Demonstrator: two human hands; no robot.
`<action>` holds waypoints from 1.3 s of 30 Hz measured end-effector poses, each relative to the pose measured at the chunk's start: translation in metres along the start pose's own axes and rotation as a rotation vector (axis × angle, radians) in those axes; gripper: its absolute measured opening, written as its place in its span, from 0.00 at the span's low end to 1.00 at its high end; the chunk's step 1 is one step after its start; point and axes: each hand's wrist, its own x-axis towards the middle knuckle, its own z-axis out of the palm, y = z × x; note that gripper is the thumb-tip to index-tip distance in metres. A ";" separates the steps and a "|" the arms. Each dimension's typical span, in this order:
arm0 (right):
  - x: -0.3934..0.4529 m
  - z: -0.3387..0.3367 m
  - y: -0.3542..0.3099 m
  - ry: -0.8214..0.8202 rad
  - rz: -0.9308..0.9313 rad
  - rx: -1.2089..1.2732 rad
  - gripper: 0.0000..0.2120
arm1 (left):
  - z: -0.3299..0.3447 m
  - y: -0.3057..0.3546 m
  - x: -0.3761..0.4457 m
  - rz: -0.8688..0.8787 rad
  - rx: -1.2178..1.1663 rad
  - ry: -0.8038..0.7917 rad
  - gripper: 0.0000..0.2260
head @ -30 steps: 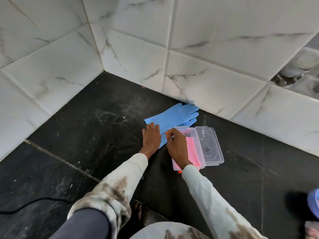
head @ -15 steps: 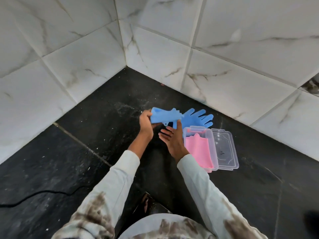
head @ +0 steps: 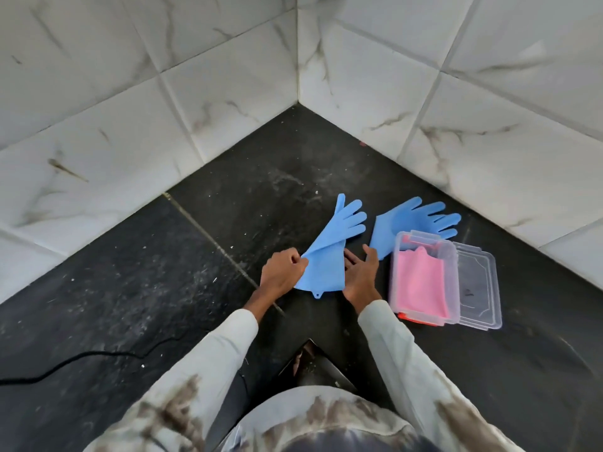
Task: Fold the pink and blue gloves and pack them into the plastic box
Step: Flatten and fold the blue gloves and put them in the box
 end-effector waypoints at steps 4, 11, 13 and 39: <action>0.005 0.008 0.004 0.168 -0.152 -0.570 0.17 | 0.001 0.012 0.016 0.132 0.091 0.047 0.28; 0.001 0.008 0.013 0.148 -0.379 -1.025 0.22 | 0.007 0.037 0.035 0.261 0.258 0.103 0.11; 0.003 0.007 0.012 0.139 -0.408 -1.113 0.24 | 0.007 0.035 0.033 0.147 0.180 0.174 0.12; 0.006 0.011 0.028 -0.249 -0.323 -1.561 0.43 | -0.014 0.006 0.040 -0.070 -0.121 0.458 0.11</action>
